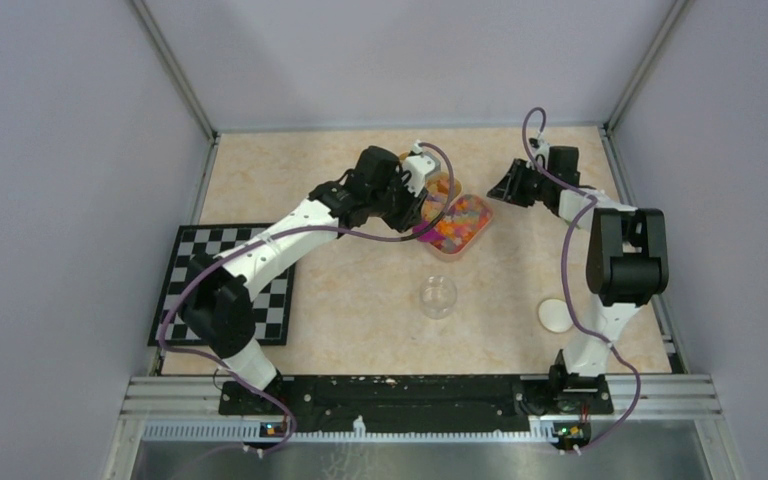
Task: Pack the candies
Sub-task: Scoop the fake candies from the storage box.
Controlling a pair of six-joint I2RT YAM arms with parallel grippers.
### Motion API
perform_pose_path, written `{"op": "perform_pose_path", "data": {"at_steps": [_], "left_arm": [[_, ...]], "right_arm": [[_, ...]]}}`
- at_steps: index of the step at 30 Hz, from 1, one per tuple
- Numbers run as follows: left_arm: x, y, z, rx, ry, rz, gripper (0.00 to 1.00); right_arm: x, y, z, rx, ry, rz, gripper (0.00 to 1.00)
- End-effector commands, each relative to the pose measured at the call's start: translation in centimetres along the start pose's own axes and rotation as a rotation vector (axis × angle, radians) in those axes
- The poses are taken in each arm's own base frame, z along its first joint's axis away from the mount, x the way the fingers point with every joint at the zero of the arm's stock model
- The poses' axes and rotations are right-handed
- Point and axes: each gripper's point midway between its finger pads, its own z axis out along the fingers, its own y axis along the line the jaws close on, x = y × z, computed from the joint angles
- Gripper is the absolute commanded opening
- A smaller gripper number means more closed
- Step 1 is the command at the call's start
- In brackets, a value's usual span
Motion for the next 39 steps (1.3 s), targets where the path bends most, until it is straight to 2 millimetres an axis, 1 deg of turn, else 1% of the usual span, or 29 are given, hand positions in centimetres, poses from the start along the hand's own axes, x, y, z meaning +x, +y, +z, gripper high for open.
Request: {"op": "perform_pose_path", "data": {"at_steps": [1,4,9,16,21,27,33,39], "left_arm": [[-2.8,0.0,-0.2,-0.005,-0.059,0.022,0.00],[-2.7,0.2,-0.1,-0.012,-0.055,0.027,0.00],[-2.4,0.2,0.4,-0.007,-0.043,0.026,0.00],[-1.8,0.1,1.1,0.002,-0.032,0.024,0.00],[-1.7,-0.1,1.3,0.011,-0.055,0.033,0.00],[-0.5,-0.2,2.1,0.018,-0.040,0.008,0.00],[0.5,-0.3,2.7,0.031,-0.026,-0.014,0.00],[0.4,-0.5,3.0,0.040,-0.030,-0.020,0.00]], "right_arm": [[-2.3,0.7,0.1,-0.042,-0.046,-0.055,0.34],[-2.0,0.1,0.3,-0.018,-0.040,-0.058,0.34],[-1.6,0.4,0.5,-0.053,-0.037,-0.061,0.31],[-0.8,0.1,0.8,-0.061,-0.017,-0.048,0.27],[-0.4,-0.1,0.9,-0.053,-0.012,-0.044,0.25],[0.0,-0.3,0.9,-0.049,-0.017,-0.036,0.25],[0.2,-0.2,0.7,-0.054,-0.016,-0.034,0.21],[0.8,-0.3,1.0,-0.064,0.002,-0.025,0.22]]}}
